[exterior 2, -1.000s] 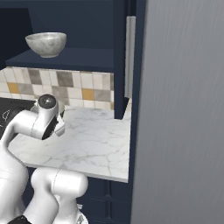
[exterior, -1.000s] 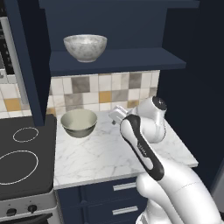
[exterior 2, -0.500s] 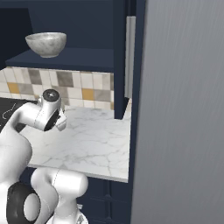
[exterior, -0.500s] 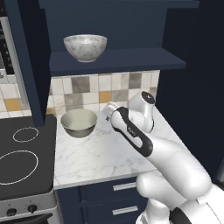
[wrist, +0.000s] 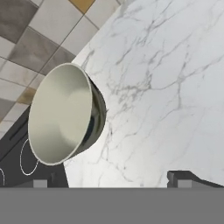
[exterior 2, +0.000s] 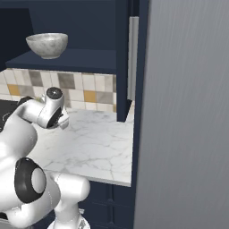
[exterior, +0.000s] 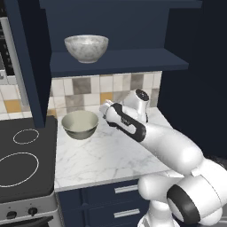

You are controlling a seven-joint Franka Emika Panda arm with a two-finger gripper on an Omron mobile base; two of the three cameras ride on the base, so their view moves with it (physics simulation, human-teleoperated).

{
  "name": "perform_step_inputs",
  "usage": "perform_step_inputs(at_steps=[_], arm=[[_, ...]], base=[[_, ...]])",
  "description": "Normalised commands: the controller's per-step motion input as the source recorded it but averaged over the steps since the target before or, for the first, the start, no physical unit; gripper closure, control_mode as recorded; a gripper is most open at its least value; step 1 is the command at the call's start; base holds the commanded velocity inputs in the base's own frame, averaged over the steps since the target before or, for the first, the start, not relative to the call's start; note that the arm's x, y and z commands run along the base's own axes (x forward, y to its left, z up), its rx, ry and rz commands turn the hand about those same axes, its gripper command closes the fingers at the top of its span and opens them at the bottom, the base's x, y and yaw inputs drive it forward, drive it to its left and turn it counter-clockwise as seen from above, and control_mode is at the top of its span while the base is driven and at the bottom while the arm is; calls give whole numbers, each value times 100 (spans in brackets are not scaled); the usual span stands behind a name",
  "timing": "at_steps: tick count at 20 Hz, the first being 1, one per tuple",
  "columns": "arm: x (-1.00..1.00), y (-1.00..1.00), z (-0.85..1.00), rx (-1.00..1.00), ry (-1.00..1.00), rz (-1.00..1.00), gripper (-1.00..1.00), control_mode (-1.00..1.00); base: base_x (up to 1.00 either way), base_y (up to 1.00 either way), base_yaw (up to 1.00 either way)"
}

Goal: Open the cabinet. Pick the bowls from the counter and place them in the cabinet. Then close the cabinet.

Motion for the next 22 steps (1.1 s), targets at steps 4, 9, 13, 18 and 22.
perform_step_inputs(at_steps=[4,9,13,18,22], arm=[[23,17,-15,0,0,1,-100,-100],[21,7,-20,0,0,0,-100,-100],[20,12,-23,0,0,0,-100,-100],[26,19,-21,0,0,0,-100,-100],[28,24,-16,0,0,0,-100,-100]], base=[[0,0,0],[0,0,0],[0,0,0],[0,0,0],[0,0,0]])
